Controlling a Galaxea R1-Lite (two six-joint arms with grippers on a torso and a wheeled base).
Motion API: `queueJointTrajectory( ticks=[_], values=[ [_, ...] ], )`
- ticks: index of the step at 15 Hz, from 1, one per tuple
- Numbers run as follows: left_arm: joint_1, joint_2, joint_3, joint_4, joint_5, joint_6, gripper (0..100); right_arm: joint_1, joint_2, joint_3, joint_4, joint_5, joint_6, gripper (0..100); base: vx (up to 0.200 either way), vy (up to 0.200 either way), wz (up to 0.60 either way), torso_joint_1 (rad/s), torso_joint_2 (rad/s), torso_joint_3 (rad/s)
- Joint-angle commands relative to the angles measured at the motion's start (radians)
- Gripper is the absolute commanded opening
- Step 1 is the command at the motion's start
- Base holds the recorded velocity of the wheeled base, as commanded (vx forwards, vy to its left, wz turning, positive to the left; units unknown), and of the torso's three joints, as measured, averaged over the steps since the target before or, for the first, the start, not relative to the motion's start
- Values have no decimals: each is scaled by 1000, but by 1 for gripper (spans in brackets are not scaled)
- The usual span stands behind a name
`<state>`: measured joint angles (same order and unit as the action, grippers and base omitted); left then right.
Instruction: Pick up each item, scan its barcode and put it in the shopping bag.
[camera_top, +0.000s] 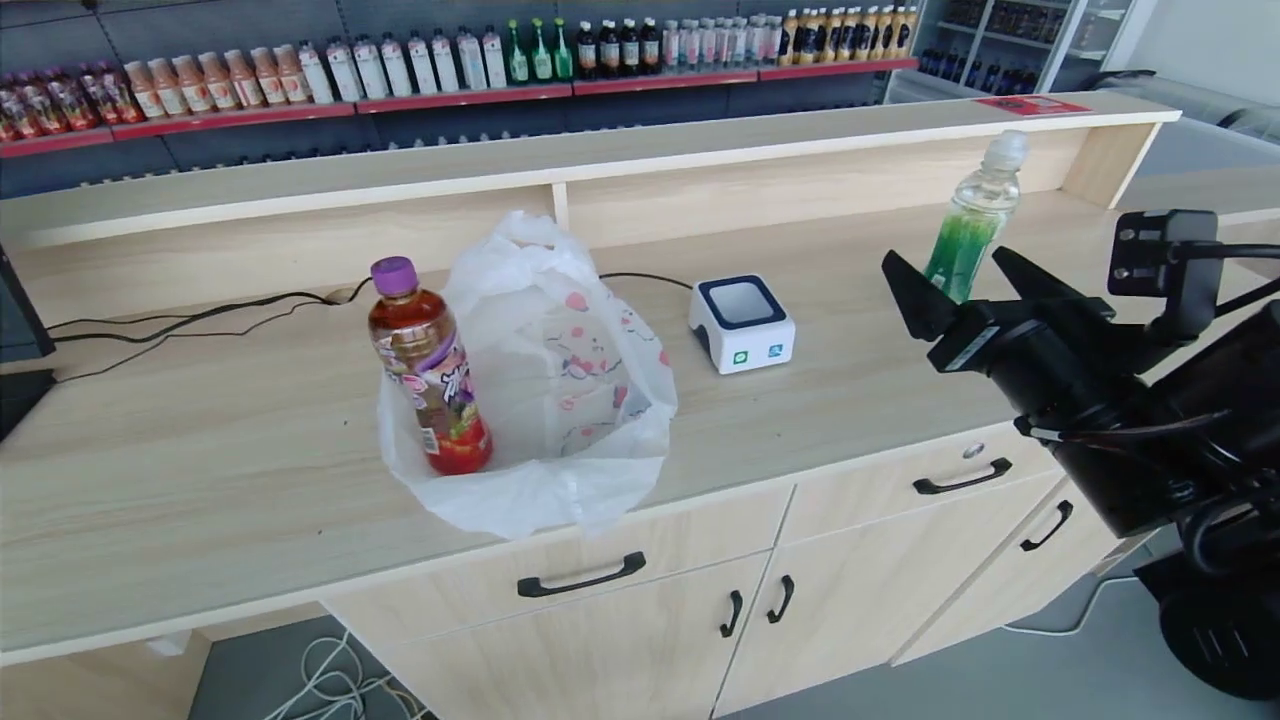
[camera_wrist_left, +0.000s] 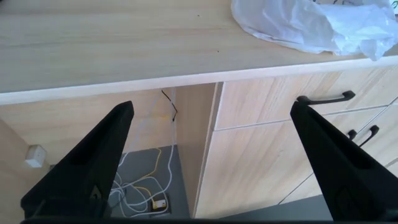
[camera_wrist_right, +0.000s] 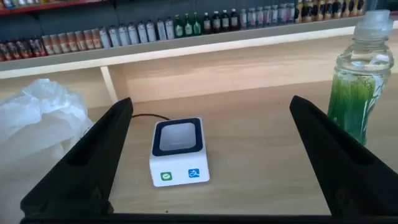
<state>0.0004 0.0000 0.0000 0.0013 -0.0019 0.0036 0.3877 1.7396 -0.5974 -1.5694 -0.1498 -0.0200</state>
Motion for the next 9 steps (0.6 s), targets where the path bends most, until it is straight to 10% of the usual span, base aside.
queueJointTrajectory(
  ticks=[1, 9],
  values=[
    [0, 0, 0, 0, 0, 1, 100, 11, 12, 19, -1, 12, -12, 100, 0, -200, 0, 2, 2, 2],
    [0, 0, -2, 0, 0, -2, 100, 73, 25, 25, -1, 39, -34, 100, 0, -200, 0, 4, 5, 2]
  ],
)
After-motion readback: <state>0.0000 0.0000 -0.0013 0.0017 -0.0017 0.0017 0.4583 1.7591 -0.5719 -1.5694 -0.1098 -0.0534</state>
